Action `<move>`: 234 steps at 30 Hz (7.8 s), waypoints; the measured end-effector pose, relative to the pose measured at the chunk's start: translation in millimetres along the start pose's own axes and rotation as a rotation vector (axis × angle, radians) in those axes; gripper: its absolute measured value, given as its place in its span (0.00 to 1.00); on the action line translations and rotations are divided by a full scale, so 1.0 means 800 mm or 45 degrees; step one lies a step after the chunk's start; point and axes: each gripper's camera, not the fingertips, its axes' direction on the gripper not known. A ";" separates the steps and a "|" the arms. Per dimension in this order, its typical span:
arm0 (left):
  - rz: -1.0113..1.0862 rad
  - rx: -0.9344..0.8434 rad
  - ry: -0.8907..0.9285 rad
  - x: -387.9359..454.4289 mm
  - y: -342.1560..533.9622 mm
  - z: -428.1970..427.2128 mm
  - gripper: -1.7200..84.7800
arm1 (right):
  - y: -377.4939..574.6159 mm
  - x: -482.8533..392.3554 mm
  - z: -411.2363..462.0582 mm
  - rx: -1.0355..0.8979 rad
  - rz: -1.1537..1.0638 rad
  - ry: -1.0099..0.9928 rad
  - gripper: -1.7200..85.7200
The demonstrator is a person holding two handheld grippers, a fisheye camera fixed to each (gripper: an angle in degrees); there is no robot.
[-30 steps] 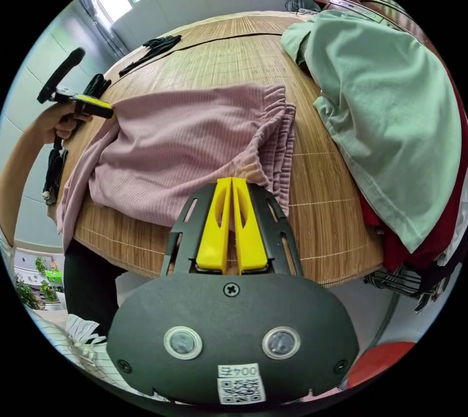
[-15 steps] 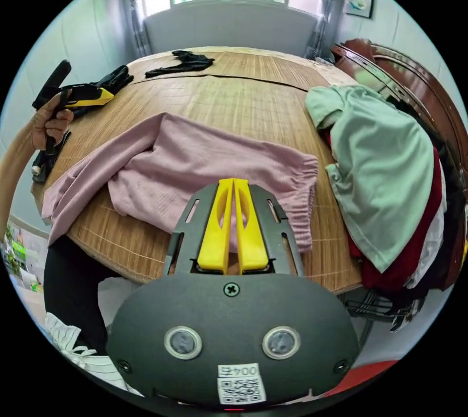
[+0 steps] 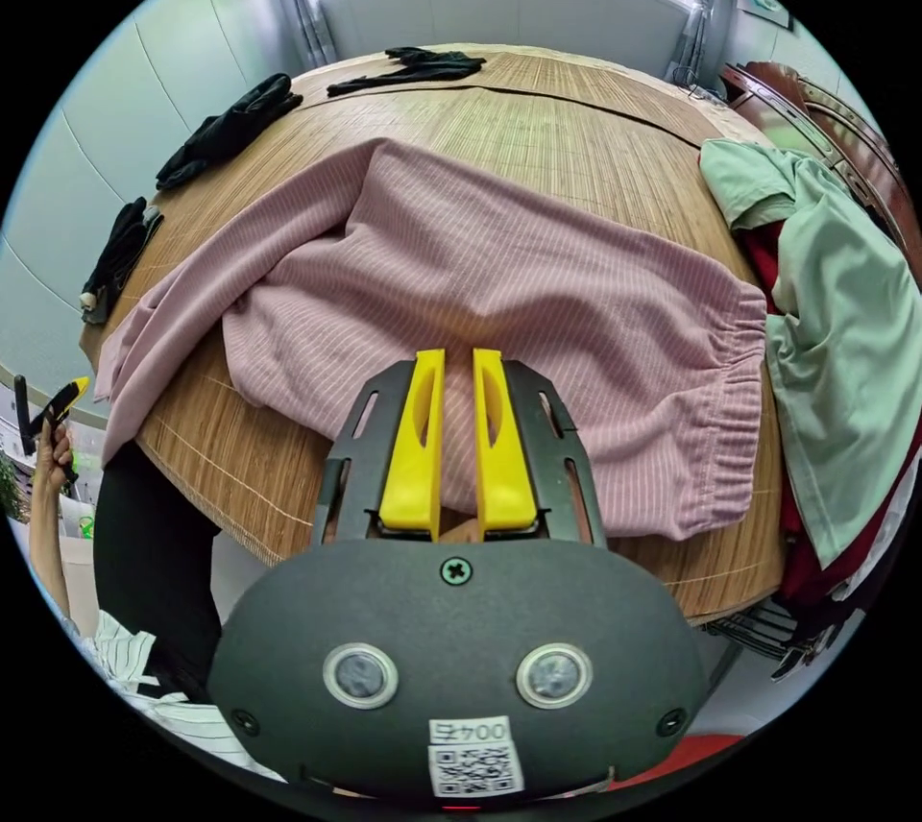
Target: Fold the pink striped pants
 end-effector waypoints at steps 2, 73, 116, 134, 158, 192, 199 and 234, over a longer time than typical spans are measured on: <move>0.048 0.023 -0.063 0.012 0.001 0.001 0.12 | 0.006 -0.002 -0.001 0.003 -0.014 0.033 0.09; 0.053 -0.437 0.658 -0.128 0.137 0.053 0.14 | 0.228 0.052 -0.120 0.102 -0.147 -0.356 0.08; 0.431 -0.226 -0.325 0.088 -0.263 0.029 0.20 | 0.082 0.188 -0.105 0.267 -0.012 -0.256 0.08; 0.313 0.018 0.360 0.124 -0.041 -0.039 0.06 | 0.070 0.253 -0.056 -0.104 0.060 0.245 0.08; 1.091 -0.147 -0.309 0.429 0.024 0.130 0.02 | 0.045 -0.075 0.087 -0.352 -0.739 0.582 0.01; -0.295 0.377 0.252 -0.087 -0.025 0.107 0.02 | 0.090 -0.651 0.163 0.507 -2.634 1.117 0.13; -0.400 0.359 0.400 -0.138 -0.017 0.122 0.02 | 0.063 -0.661 0.205 0.469 -2.319 1.110 0.03; -0.403 0.351 0.544 -0.187 -0.020 0.150 0.02 | -0.026 -0.500 0.182 0.256 -0.721 -0.301 0.12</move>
